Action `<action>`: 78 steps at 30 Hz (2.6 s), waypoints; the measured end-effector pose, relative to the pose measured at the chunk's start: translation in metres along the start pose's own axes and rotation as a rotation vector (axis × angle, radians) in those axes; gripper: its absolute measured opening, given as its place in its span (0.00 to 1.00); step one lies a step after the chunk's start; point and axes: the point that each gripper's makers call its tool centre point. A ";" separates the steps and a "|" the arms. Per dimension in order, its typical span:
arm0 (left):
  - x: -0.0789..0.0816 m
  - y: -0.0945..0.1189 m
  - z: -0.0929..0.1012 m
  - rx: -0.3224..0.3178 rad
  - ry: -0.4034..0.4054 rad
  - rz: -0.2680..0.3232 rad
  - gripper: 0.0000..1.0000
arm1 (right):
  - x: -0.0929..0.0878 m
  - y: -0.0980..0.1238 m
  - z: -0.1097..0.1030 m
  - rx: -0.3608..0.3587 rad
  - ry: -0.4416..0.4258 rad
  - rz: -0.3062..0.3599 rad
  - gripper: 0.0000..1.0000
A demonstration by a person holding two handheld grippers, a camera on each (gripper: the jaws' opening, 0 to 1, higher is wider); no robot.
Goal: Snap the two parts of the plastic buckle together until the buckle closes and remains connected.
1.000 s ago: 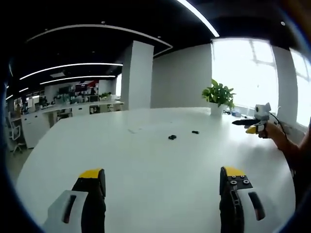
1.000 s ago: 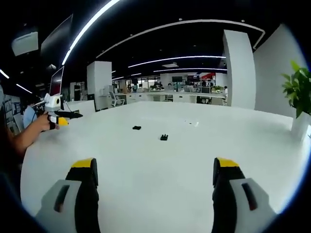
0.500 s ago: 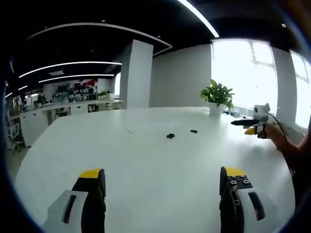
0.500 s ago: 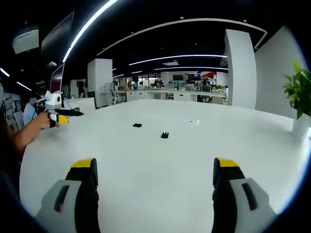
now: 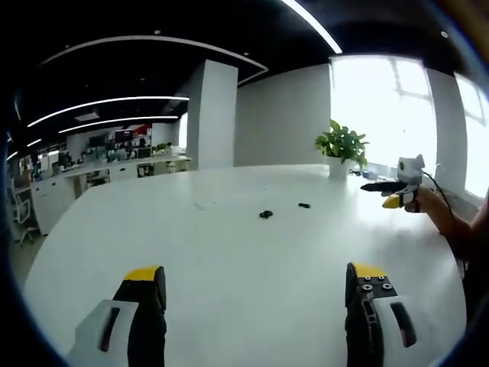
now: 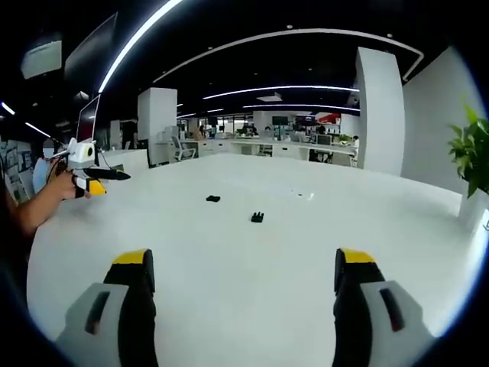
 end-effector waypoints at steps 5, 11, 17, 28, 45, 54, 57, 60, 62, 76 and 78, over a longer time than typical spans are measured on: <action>0.004 0.000 -0.004 0.014 -0.003 0.005 0.99 | 0.001 -0.001 -0.002 0.005 -0.002 -0.003 0.98; 0.006 -0.002 -0.007 0.020 -0.001 0.002 0.97 | 0.001 -0.003 -0.002 0.006 0.009 -0.012 0.99; 0.005 -0.004 -0.007 0.023 0.013 -0.001 0.99 | -0.001 -0.005 0.002 -0.003 0.008 -0.022 1.00; 0.014 -0.003 -0.008 0.029 -0.025 0.019 0.96 | 0.014 -0.006 0.004 -0.016 0.037 0.015 0.97; 0.017 -0.009 -0.009 0.012 -0.017 0.013 0.96 | 0.018 -0.018 0.008 -0.006 0.048 0.009 0.96; 0.024 -0.016 -0.006 0.002 -0.039 0.011 0.95 | 0.015 -0.021 0.005 0.005 0.029 -0.005 0.96; 0.026 -0.018 -0.007 0.005 -0.041 0.013 0.96 | 0.015 -0.022 0.006 0.001 0.036 -0.008 0.96; 0.027 -0.020 -0.007 0.003 -0.045 0.010 0.95 | 0.017 -0.023 0.007 0.001 0.041 -0.007 0.96; 0.028 -0.021 -0.007 -0.001 -0.046 0.008 0.95 | 0.018 -0.024 0.007 0.000 0.045 -0.007 0.96; 0.033 -0.029 -0.007 -0.018 -0.044 0.008 0.93 | 0.018 -0.034 0.007 0.015 0.057 -0.030 0.96; 0.033 -0.030 -0.006 -0.022 -0.036 0.005 0.94 | 0.020 -0.035 0.006 0.017 0.055 -0.027 0.96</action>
Point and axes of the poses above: the point that each gripper's makers call its tool centre point, and the gripper's own axes: y roughly backward along the fingers, z roughly to its right, x roughly out of its top, and after that the axes turned 3 degrees about z, right-handed
